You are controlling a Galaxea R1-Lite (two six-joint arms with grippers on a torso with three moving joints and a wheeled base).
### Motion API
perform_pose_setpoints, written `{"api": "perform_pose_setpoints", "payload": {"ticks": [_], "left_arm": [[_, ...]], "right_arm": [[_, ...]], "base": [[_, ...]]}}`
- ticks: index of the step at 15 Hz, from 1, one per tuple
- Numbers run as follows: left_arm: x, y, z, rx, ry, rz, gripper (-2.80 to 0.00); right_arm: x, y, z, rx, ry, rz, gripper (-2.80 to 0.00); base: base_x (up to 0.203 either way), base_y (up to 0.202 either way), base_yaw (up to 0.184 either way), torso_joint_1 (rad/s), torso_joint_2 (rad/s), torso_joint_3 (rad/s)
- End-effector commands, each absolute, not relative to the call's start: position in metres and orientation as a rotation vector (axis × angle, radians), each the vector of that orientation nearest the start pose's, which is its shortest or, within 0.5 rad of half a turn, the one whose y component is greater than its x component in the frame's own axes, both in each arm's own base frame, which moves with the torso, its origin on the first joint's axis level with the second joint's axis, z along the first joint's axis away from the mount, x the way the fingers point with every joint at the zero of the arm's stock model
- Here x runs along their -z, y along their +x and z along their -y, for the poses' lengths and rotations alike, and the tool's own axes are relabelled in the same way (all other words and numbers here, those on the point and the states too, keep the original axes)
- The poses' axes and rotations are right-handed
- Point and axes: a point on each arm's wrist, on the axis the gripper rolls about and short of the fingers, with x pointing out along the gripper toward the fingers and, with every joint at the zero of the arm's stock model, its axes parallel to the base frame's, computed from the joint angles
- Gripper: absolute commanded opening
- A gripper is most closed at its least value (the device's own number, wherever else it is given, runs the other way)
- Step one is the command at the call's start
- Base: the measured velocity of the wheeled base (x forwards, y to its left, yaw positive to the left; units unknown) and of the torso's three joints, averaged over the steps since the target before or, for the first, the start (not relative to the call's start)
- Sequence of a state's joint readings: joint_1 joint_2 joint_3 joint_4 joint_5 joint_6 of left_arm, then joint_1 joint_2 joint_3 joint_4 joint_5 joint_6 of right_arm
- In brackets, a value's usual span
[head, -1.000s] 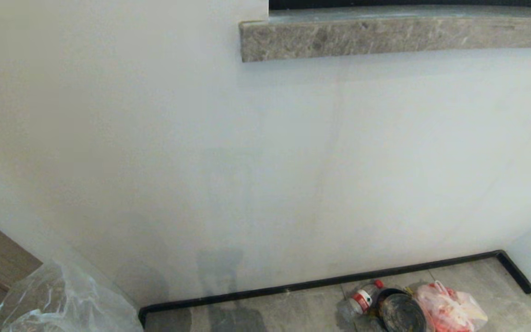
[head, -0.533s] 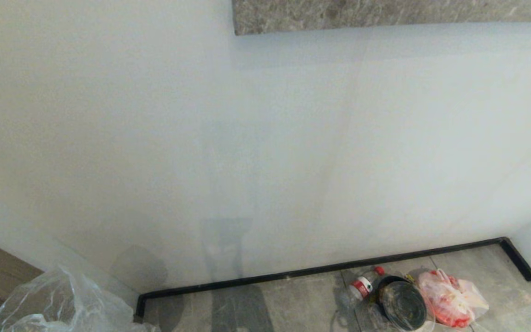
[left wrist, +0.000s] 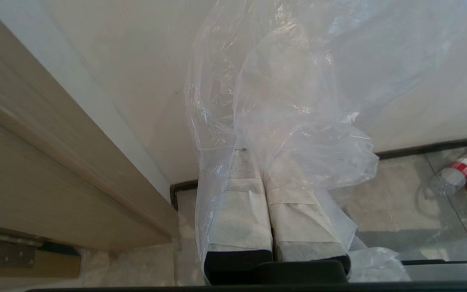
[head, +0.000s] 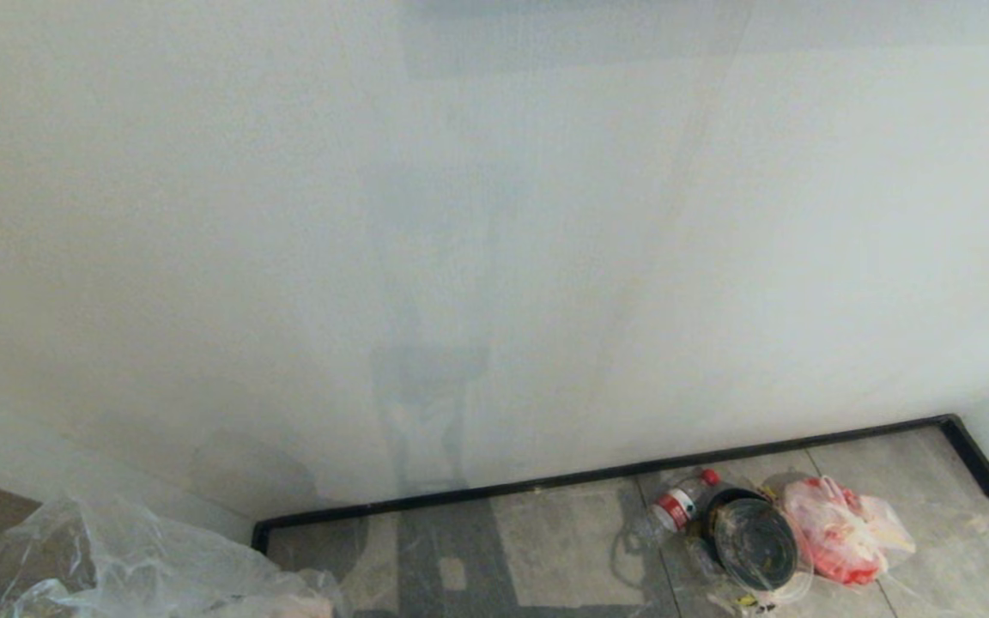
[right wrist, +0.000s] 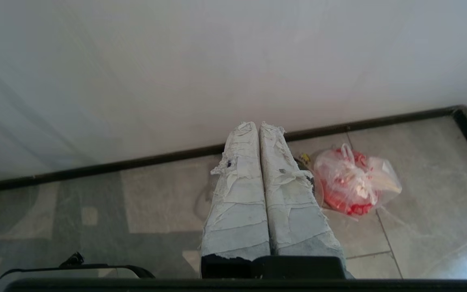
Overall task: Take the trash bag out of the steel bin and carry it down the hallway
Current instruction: Put the trash bag at the door
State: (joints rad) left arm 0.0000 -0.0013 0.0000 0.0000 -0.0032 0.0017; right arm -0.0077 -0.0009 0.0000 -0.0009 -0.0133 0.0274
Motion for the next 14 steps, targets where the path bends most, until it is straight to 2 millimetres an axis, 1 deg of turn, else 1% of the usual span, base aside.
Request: {"api": "perform_pose_setpoints", "payload": {"ticks": [1,14], "left_arm": [[-0.0751,-0.0227,0.0001,0.003,0.002,-0.001,-2.8],[-0.0754,-0.0228,0.0001,0.003,0.003,0.0,-2.8]], "right_arm": [[-0.0752,-0.0228,0.0001,0.02,0.028,0.002,-2.8],[-0.0755,-0.0228,0.0001,0.018,0.026,0.005,-2.8]], "base": [[0.0,0.0,0.0,-0.002,0.0,-0.206],[0.0,0.0,0.0,0.003,0.0,-0.197]]}}
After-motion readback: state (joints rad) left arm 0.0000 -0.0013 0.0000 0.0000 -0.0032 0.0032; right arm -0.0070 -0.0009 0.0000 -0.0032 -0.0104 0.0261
